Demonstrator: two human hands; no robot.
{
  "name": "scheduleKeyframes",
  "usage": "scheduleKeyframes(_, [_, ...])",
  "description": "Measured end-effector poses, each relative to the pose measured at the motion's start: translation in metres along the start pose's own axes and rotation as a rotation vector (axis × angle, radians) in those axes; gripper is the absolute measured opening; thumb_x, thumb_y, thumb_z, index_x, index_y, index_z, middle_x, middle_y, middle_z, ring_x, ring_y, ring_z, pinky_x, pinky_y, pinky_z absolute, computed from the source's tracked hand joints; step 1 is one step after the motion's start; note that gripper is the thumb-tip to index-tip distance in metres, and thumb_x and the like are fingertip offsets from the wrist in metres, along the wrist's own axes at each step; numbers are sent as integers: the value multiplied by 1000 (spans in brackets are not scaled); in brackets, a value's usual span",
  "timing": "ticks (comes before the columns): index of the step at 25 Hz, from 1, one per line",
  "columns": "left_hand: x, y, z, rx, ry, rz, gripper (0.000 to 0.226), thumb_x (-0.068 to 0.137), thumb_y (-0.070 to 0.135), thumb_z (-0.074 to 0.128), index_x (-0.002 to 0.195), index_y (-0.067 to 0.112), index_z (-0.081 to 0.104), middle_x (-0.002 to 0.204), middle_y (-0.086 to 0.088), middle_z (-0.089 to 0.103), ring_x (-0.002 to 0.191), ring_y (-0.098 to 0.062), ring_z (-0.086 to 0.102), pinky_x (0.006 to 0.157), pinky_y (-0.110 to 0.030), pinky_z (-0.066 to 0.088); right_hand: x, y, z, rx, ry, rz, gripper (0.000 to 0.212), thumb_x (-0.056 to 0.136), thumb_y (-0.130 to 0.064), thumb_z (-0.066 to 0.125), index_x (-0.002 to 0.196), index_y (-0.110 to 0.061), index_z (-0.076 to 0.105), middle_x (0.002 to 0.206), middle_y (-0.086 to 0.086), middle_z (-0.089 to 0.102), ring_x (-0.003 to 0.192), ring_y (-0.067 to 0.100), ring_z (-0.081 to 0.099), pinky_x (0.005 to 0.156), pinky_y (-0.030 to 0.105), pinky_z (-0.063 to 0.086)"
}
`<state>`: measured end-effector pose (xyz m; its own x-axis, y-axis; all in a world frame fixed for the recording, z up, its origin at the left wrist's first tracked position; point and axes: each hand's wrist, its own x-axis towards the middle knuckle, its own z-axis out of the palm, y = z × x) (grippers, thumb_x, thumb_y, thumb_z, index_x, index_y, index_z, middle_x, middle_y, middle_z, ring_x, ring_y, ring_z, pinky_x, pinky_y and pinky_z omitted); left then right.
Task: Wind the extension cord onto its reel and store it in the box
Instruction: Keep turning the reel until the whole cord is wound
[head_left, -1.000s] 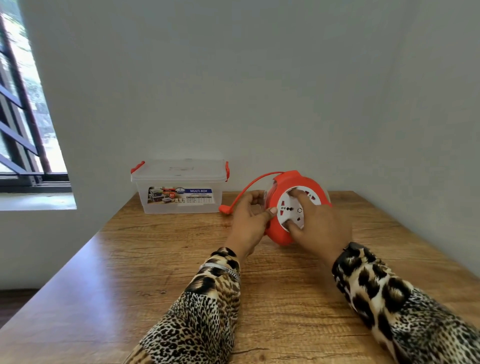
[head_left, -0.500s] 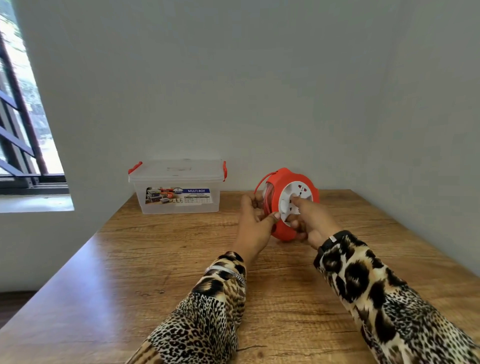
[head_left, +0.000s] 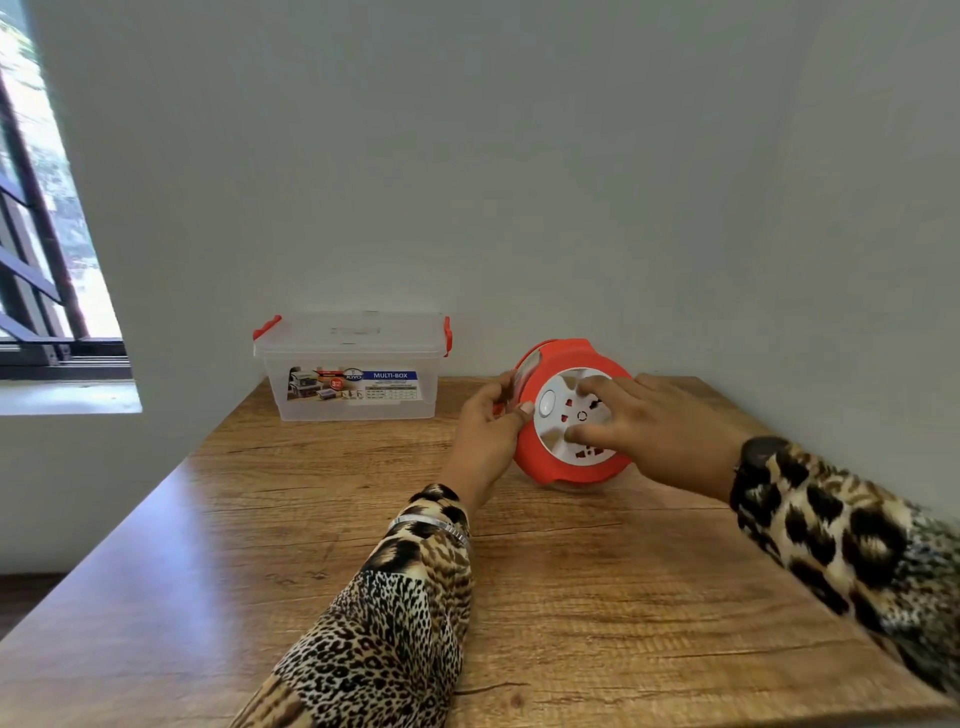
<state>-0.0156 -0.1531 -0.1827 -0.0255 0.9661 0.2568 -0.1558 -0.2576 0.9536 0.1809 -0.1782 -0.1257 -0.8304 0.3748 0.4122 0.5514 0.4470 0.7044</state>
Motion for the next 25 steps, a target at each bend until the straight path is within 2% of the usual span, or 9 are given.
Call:
scheduleKeyframes(2, [0, 4, -2, 4, -32, 8, 31, 95, 7, 56, 106, 35, 61, 114, 4, 68, 106, -14, 65, 86, -33, 58, 6, 15, -5, -77, -209, -114, 72, 58, -19, 83, 120, -46, 57, 125, 11, 60, 87, 22, 65, 59, 28, 51])
scheduleKeyframes(5, [0, 5, -3, 21, -58, 17, 31, 94, 8, 58, 115, 30, 59, 121, 0, 66, 110, -17, 64, 89, -38, 57, 13, 23, 5, -112, -411, -234, 84, 79, -20, 74, 142, -46, 24, 142, 22, 41, 107, 32, 58, 82, 39, 47])
scheduleKeyframes(11, [-1, 7, -4, 44, -47, 14, 41, 92, 7, 61, 131, 16, 53, 128, -7, 60, 110, -25, 64, 86, -44, 58, 6, 9, 12, -276, -236, -193, 72, 79, -21, 72, 139, -40, 38, 122, 29, 57, 75, 30, 62, 68, 38, 46])
scheduleKeyframes(13, [-2, 8, -4, 44, -49, 4, 41, 92, 7, 60, 131, 16, 53, 128, -7, 60, 112, -25, 63, 88, -45, 57, 5, 4, 15, -244, -252, -100, 72, 84, -22, 66, 143, -41, 29, 124, 29, 56, 72, 30, 62, 68, 37, 43])
scheduleKeyframes(16, [-2, 9, -2, 31, -45, -20, 47, 93, 7, 60, 138, 15, 47, 131, -5, 58, 115, -24, 61, 89, -44, 57, 4, -8, 27, -113, -313, 88, 73, 94, -27, 52, 146, -44, 3, 137, 28, 45, 89, 35, 64, 79, 40, 42])
scheduleKeyframes(18, [-3, 10, 0, 44, -55, -3, 45, 93, 7, 59, 136, 18, 48, 125, -3, 61, 103, -14, 64, 78, -31, 60, 3, -18, 30, -34, -273, 210, 70, 92, -35, 55, 146, -44, 11, 133, 25, 51, 94, 35, 65, 84, 42, 45])
scheduleKeyframes(21, [-6, 8, 3, 29, -51, 2, 40, 92, 4, 60, 129, 16, 52, 117, -20, 62, 87, -10, 68, 73, -30, 60, 2, -30, 26, 149, -91, 522, 62, 81, -51, 57, 139, -41, 38, 88, 4, 72, 70, 24, 67, 64, 33, 46])
scheduleKeyframes(23, [-8, 7, 5, 13, -34, -22, 44, 91, 4, 61, 133, 12, 49, 123, -19, 61, 101, -23, 67, 82, -42, 59, 5, -39, 24, 267, -63, 717, 64, 77, -60, 54, 136, -40, 40, 71, -4, 68, 61, 19, 64, 55, 26, 39])
scheduleKeyframes(25, [-9, 6, 5, 0, -24, -31, 45, 92, 4, 61, 134, 12, 48, 129, -14, 59, 108, -28, 65, 84, -44, 58, 8, -46, 26, 286, -87, 765, 64, 77, -59, 53, 137, -41, 38, 70, -5, 66, 59, 17, 62, 53, 24, 38])
